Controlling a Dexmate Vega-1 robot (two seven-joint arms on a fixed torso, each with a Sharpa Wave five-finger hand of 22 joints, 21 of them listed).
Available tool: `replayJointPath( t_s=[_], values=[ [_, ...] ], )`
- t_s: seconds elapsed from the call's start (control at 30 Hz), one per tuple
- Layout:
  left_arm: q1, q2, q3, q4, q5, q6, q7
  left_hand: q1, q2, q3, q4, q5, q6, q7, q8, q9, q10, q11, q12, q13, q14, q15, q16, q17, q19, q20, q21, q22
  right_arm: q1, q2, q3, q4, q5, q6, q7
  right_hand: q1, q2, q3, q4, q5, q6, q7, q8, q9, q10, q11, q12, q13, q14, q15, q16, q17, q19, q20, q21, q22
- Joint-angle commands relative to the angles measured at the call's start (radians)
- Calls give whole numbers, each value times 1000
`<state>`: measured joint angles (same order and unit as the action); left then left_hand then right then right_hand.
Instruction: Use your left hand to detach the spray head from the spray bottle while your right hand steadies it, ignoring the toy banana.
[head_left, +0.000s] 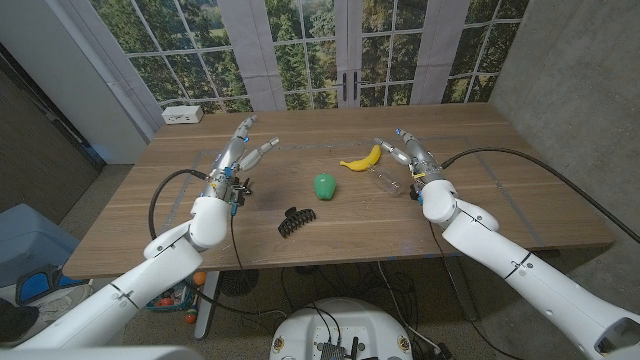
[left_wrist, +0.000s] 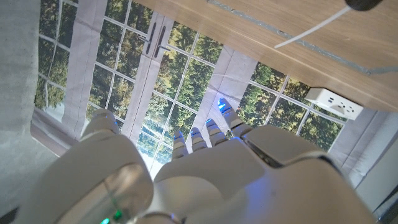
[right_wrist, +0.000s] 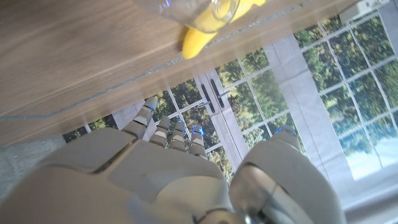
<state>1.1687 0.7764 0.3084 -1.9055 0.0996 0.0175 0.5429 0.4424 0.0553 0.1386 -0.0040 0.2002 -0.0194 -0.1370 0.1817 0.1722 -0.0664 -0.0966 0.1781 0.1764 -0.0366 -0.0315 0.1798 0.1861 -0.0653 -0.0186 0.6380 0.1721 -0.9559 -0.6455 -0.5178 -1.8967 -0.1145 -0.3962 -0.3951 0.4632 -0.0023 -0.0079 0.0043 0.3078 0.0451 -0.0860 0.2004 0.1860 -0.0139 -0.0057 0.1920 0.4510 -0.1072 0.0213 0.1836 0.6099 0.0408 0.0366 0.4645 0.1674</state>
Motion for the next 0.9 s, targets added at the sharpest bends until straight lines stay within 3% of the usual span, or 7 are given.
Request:
replayJointPath(
  t_s=[0.03, 0.17, 0.33, 0.43, 0.53, 0.7, 0.9],
  values=[
    [12, -42, -56, 77, -155, -215, -80, -30, 22, 4, 18, 7, 21, 4, 11, 2, 15, -10, 10, 0, 2, -48, 10, -2, 2, -12, -11, 1, -61, 3, 81, 68, 148, 351, -47, 0, 33, 12, 3, -8, 47, -11, 15, 1, 35, -16, 11, -24, 16, -21, 5, -35, 15, -27, -18, 1],
    [7, -58, -66, 107, -212, -278, -121, -50, 46, 7, 31, 10, 30, 11, 11, 1, 25, -15, 13, -1, 5, -53, 12, -3, 10, -17, -15, 1, -78, 21, 106, 116, 223, 482, -21, -22, 94, 27, 25, -12, 88, -25, 17, -1, 73, -29, 15, -53, 45, -49, 13, -70, 46, -64, -30, 0],
    [-11, -85, -66, 154, -311, -353, -200, -111, 159, 73, 105, 42, 63, 46, 9, -1, 51, -5, 14, -3, 24, -54, 15, -5, 32, -17, -35, 2, -100, 36, 134, 163, 320, 615, 38, -66, 206, 86, 85, -15, 158, -32, 15, -3, 133, -67, 15, -109, 80, -122, 19, -127, 90, -137, -57, 0],
    [-20, -97, -65, 174, -361, -386, -244, -126, 167, 138, 149, 67, 80, 58, 9, -1, 64, 11, 16, -3, 34, -52, 16, -6, 40, -16, -42, 2, -106, 49, 145, 212, 370, 708, 79, -86, 219, 159, 136, -5, 185, -23, 9, -4, 152, -78, 13, -139, 94, -161, 22, -151, 111, -173, -70, 2],
    [-25, -107, -65, 187, -406, -416, -284, -130, 167, 205, 172, 87, 88, 69, 5, -1, 68, 23, 15, -3, 37, -48, 14, -7, 47, -27, -50, 2, -108, 70, 153, 267, 414, 795, 118, -95, 220, 211, 159, 2, 196, -1, 4, -4, 165, -82, 12, -157, 109, -185, 25, -165, 129, -193, -77, 1],
    [-18, -119, -69, 186, -455, -435, -315, -134, 163, 271, 179, 101, 85, 81, -1, -1, 66, 35, 12, -3, 36, -43, 11, -7, 56, -71, -59, 0, -93, 100, 162, 348, 488, 890, 188, -102, 219, 276, 170, 10, 206, 29, 0, -4, 184, -75, 13, -176, 127, -194, 27, -182, 162, -215, -82, 1],
    [-6, -128, -75, 183, -519, -430, -345, -146, 154, 311, 181, 108, 54, 107, -10, -1, 39, 48, 3, -3, 20, -33, 5, -7, 62, -84, -68, -1, -76, 148, 174, 431, 572, 1002, 261, -110, 215, 322, 172, 11, 217, 52, 0, -4, 204, -58, 16, -191, 153, -177, 33, -194, 192, -211, -85, 0]
  ],
)
